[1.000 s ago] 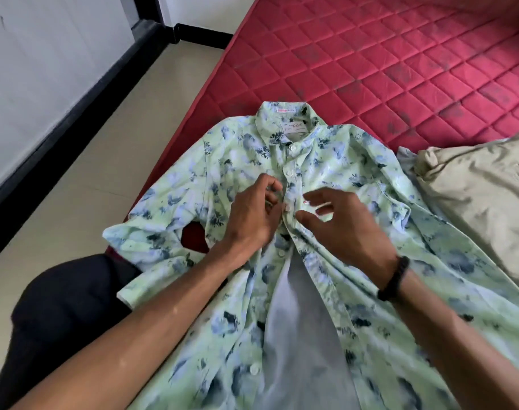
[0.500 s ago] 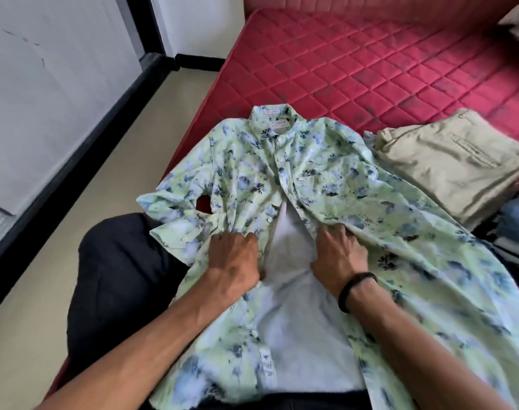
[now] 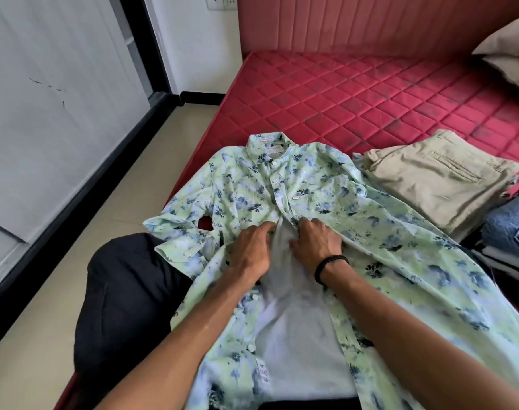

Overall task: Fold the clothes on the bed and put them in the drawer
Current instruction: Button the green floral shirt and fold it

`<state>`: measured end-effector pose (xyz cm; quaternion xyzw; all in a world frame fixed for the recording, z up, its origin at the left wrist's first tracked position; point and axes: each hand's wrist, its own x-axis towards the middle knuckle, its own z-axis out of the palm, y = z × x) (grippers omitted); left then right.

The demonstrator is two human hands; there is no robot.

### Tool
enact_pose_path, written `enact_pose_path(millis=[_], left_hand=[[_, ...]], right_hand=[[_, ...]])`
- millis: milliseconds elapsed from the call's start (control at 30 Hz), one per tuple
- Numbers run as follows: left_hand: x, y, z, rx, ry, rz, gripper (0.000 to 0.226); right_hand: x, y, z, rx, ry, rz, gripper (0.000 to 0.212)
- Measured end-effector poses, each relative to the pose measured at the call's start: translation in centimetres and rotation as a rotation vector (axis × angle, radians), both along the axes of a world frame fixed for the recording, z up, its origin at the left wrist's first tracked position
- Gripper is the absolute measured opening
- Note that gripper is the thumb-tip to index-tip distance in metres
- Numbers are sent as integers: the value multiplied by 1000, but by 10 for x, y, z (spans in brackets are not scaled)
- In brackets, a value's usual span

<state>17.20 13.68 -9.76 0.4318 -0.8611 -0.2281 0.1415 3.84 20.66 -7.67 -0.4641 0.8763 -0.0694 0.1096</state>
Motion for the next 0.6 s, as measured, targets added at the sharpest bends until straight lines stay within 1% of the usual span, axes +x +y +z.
enact_pose_path(millis=[67,133,200,233,267,333,400,433,533,567,600], left_hand=[[-11,-2,-6,22,23,71,33],[-15,4,-10,-4,17,109,30],[-12,10,-16,-59,17,104,27],[-9,10,-20,-87,28,94,25],[-8,8,-24,-105,42,85,25],[-8,3,-27,-115,50,89,28],[-12,0,-27,-113,30,108,30],[-15,-2,-28,-108,22,108,29],[-17,-8,-26,-90,21,88,18],[-17,-10,-25,-78,29,91,14],[-16,-11,-23,-63,32,104,13]], right_hand=[[-2,-3,-1,-5,56,-10,20],[-3,-4,-4,-30,70,-14,14],[-4,-4,-10,-34,21,-45,17],[-6,-4,-12,-46,-42,-76,19],[-11,-4,-14,-70,-138,-118,18],[-21,-5,-14,-143,-408,-211,10],[-29,-3,-11,-200,-638,-298,15],[-31,-2,-7,-209,-747,-336,15],[-31,1,-1,-256,-1139,-441,12],[-30,1,0,-265,-1218,-452,13],[-30,1,1,-255,-1235,-439,13]])
